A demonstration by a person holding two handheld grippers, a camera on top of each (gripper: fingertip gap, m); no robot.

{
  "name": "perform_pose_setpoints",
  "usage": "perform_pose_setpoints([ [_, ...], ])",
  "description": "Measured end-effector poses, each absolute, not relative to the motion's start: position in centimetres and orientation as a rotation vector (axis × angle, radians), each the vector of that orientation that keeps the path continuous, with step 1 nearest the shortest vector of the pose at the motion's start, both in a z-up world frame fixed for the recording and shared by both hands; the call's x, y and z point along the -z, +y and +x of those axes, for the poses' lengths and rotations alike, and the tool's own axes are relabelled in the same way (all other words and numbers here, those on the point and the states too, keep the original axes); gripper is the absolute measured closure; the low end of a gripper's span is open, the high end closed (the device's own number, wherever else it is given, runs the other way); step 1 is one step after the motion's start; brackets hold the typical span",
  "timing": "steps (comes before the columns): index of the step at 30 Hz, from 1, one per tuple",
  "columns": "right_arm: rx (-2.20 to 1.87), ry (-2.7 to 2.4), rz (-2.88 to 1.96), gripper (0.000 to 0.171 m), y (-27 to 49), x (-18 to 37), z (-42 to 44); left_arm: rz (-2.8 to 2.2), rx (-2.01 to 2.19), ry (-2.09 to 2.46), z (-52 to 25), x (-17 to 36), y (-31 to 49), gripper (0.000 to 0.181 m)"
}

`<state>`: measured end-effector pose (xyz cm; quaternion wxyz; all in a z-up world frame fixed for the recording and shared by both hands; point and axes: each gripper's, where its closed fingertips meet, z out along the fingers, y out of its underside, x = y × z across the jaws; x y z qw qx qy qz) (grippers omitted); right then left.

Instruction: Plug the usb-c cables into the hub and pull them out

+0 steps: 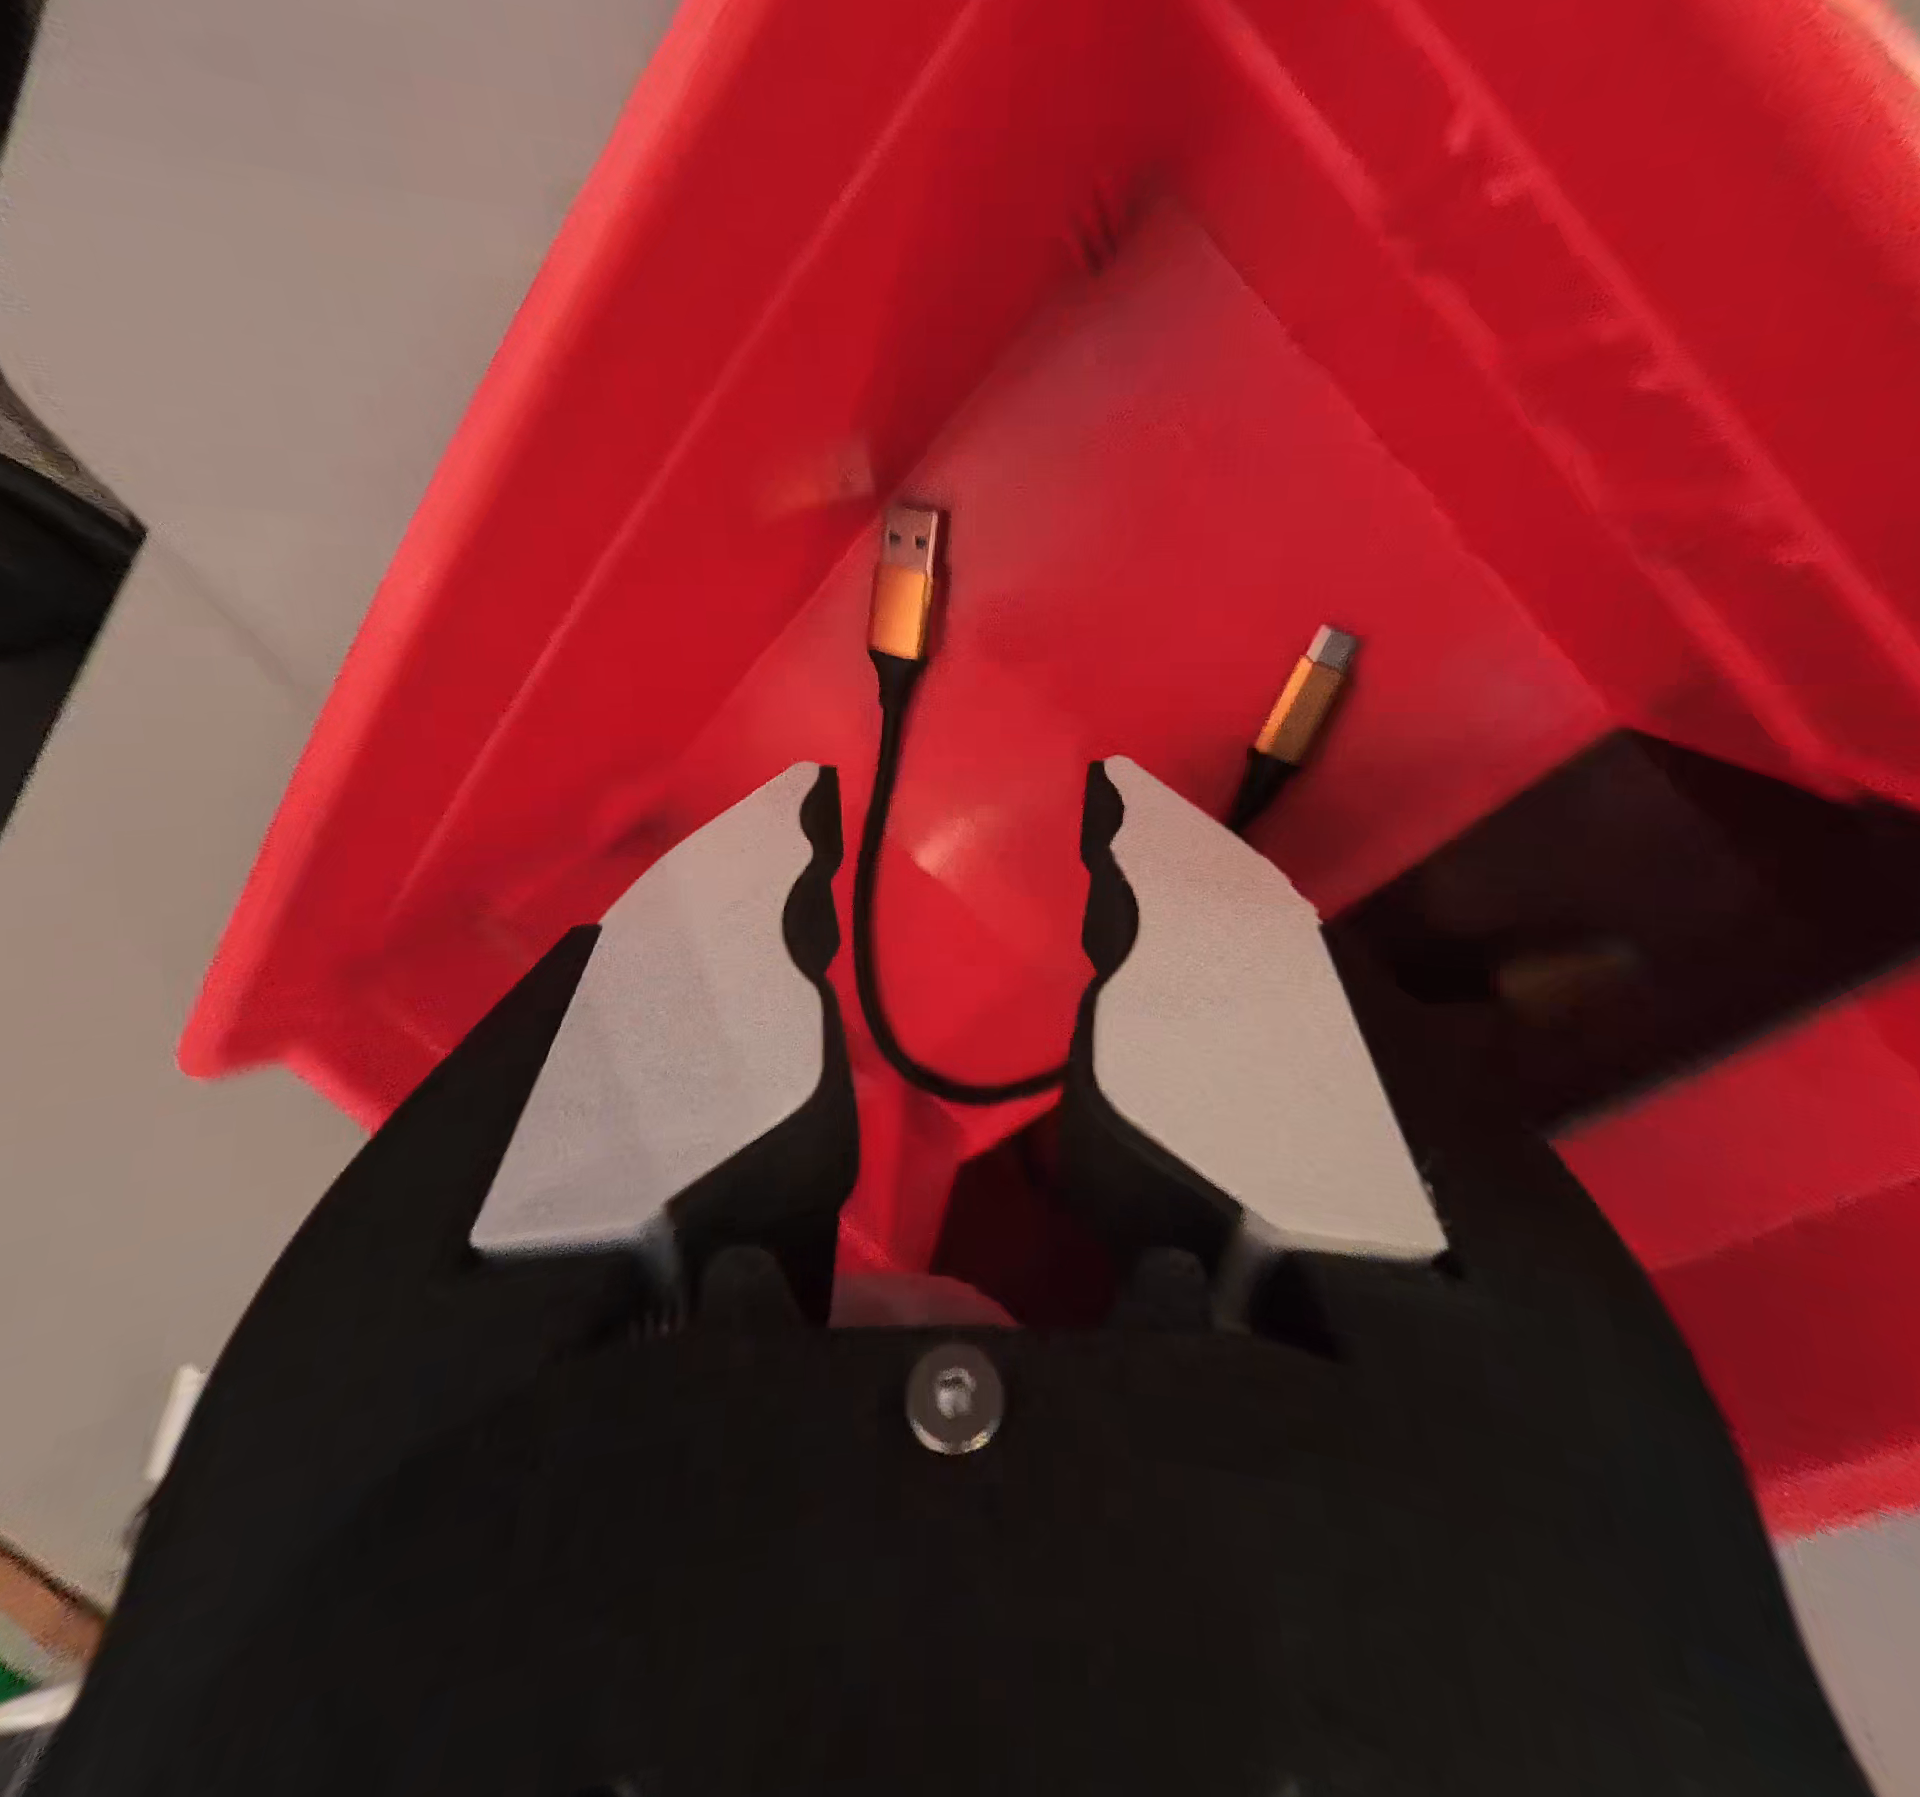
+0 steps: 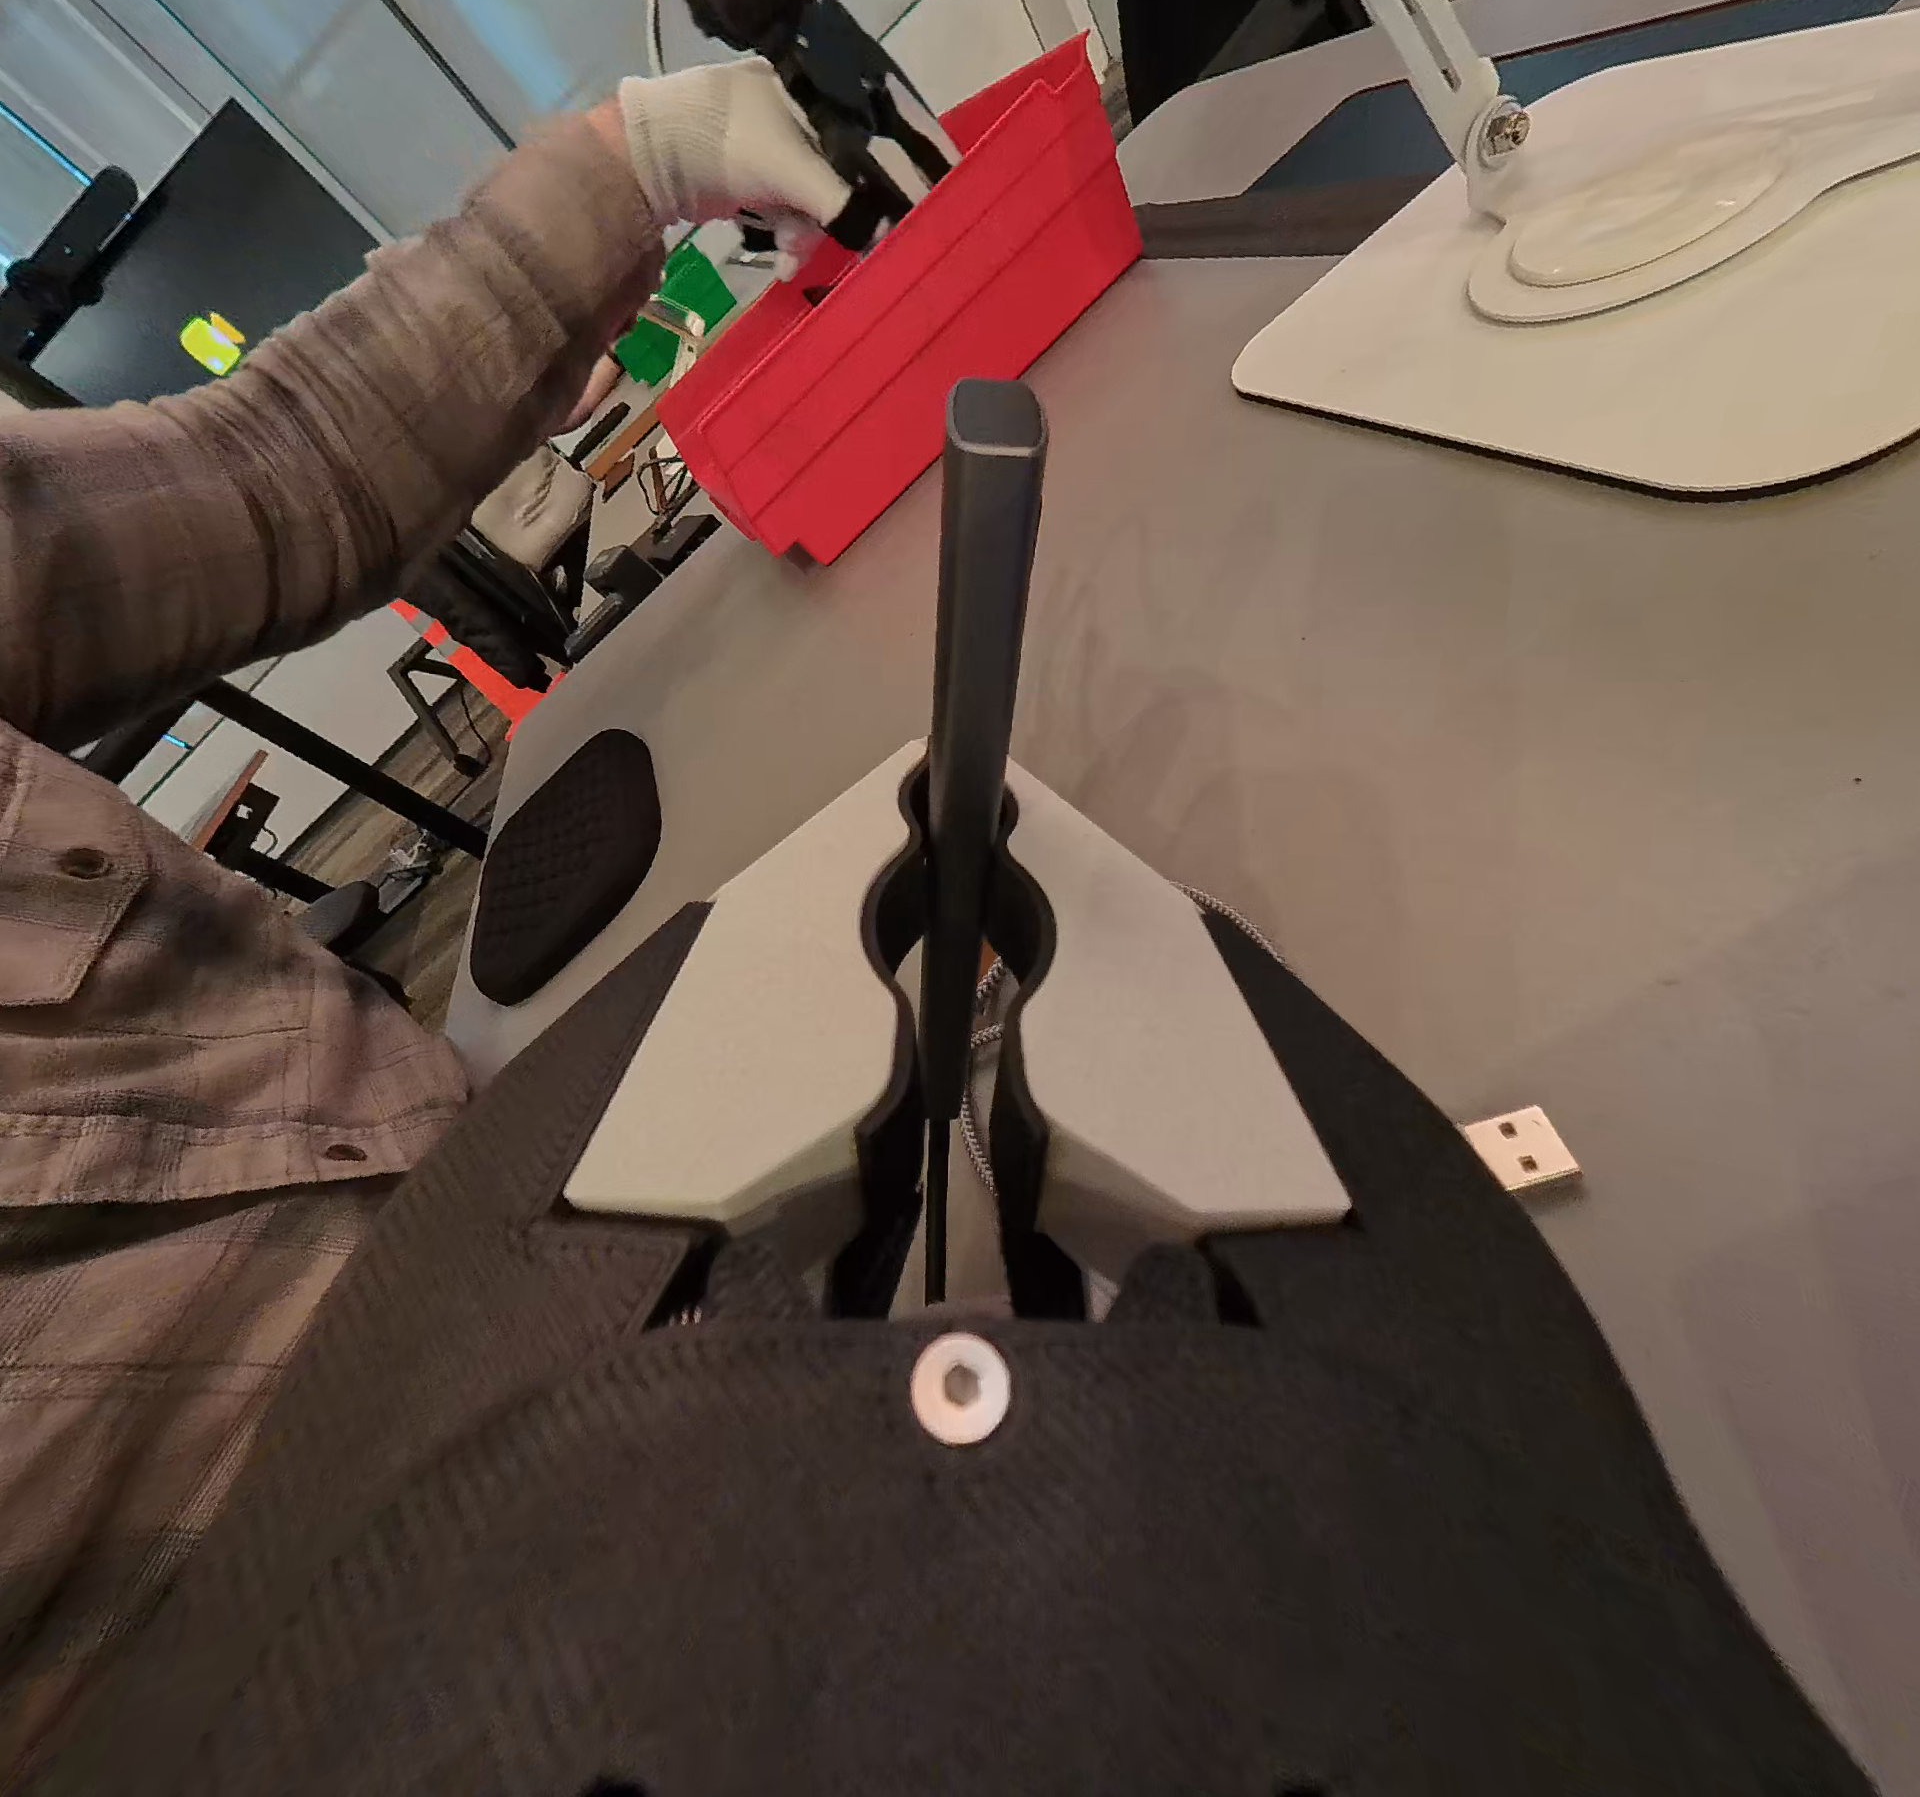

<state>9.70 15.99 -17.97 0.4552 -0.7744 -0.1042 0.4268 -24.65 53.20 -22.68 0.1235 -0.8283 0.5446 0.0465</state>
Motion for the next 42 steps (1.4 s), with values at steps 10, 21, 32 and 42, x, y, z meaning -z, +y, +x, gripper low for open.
perform_pose_setpoints([
  [10,-1.065,-0.262,-1.908,0.169,16.0,18.2,9.7,-2.478,-0.303,1.748,-26.1,26.8,55.5,0.177],
  [21,-1.067,-0.269,-1.908,0.169,16.0,18.2,9.6,-2.072,-0.18,1.601,-23.4,23.0,55.8,0.177],
  [32,-1.068,-0.262,-1.911,0.169,16.0,18.5,9.5,-1.591,-0.259,1.138,-22.8,13.1,58.4,0.177],
  [42,-1.088,-0.216,-1.992,0.169,16.1,19.6,9.4,-1.283,-0.259,0.943,-23.2,-2.4,53.1,0.177],
])
